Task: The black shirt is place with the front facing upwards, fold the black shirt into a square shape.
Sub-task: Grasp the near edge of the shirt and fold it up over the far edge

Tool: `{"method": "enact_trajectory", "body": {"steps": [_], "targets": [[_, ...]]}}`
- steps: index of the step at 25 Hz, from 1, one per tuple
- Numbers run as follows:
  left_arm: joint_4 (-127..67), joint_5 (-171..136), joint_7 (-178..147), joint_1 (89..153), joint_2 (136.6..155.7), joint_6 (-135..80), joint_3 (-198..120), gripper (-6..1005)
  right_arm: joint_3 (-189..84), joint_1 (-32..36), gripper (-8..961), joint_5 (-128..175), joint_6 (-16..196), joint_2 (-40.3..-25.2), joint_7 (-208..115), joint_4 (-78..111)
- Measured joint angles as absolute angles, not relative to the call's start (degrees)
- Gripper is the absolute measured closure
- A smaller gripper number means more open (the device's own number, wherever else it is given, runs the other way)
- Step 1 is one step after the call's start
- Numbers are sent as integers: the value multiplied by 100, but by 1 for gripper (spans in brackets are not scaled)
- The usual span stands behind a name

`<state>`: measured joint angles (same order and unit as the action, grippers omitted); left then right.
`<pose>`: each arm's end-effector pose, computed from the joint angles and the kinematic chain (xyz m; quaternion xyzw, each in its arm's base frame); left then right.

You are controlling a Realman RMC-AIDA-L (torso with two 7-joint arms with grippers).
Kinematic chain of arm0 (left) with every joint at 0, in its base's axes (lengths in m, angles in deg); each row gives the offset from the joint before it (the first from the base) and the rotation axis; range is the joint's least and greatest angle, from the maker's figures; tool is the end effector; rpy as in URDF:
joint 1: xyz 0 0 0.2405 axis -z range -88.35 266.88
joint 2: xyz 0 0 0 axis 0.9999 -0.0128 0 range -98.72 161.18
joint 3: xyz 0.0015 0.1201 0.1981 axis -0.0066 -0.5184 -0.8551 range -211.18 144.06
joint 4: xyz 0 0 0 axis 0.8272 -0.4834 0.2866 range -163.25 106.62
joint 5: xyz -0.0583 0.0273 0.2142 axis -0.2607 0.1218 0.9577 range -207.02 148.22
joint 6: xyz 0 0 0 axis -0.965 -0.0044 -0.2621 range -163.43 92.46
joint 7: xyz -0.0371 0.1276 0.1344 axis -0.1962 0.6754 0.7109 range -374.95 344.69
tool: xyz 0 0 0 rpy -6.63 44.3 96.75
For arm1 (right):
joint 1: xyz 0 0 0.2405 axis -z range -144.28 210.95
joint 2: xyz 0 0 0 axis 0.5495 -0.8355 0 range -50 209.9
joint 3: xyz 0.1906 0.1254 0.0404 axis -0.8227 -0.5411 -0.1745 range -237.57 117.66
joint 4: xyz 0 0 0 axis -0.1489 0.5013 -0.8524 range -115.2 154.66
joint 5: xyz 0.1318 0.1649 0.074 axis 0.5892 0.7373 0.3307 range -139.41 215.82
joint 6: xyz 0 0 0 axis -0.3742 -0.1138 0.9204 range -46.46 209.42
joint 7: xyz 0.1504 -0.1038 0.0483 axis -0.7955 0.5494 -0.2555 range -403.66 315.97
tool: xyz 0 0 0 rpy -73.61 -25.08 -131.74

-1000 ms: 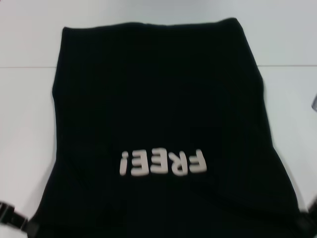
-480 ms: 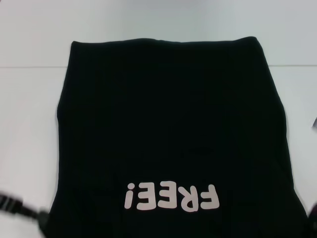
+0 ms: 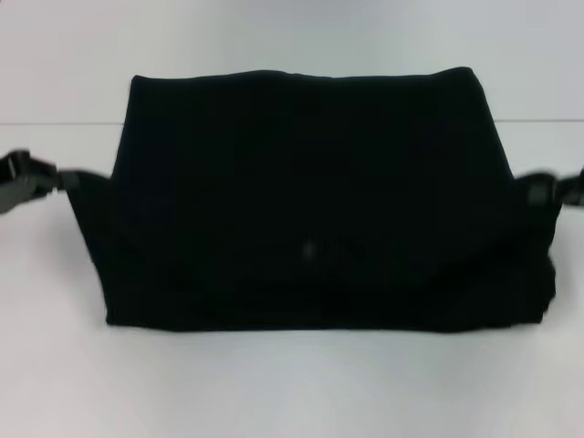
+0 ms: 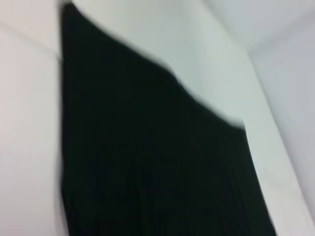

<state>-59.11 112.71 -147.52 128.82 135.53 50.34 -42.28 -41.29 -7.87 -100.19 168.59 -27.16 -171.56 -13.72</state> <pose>-0.3056 0.3996 0.0912 -0.7025 -0.6442 -0.2446 0.1782 0.2753 0.4035 0.0636 -0.7756 0.5798 0.1990 0.1507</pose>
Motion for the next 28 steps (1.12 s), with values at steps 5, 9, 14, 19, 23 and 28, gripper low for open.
{"method": "enact_trajectory", "body": {"steps": [5,9,14,19,23,28], "targets": [[-5764,10308,-14487,12782,13910,3837,-4236,997,-4172,-525,868,-8819,15769,-2839,-16816,-1061],[-5729,10094,-14102,12823,14176,3255,-4274,998,-4167,-526,850,-8412,15169,-3018,-16442,-907],[-5546,9969,-13516,13003,14359,2652,-4282,994,-4084,-690,827,-8355,14448,-3253,-16041,-841],[-5482,9937,-13076,13167,14565,2100,-4373,985,-3866,-855,805,-8357,13683,-3461,-15893,-828],[-5497,9922,-13032,13206,14709,1690,-4482,978,-3456,-934,787,-8351,13189,-3588,-15783,-806],[-5477,9786,-13001,13195,14790,1327,-4522,937,-3302,-951,764,-8336,12808,-3716,-15572,-763]]}}
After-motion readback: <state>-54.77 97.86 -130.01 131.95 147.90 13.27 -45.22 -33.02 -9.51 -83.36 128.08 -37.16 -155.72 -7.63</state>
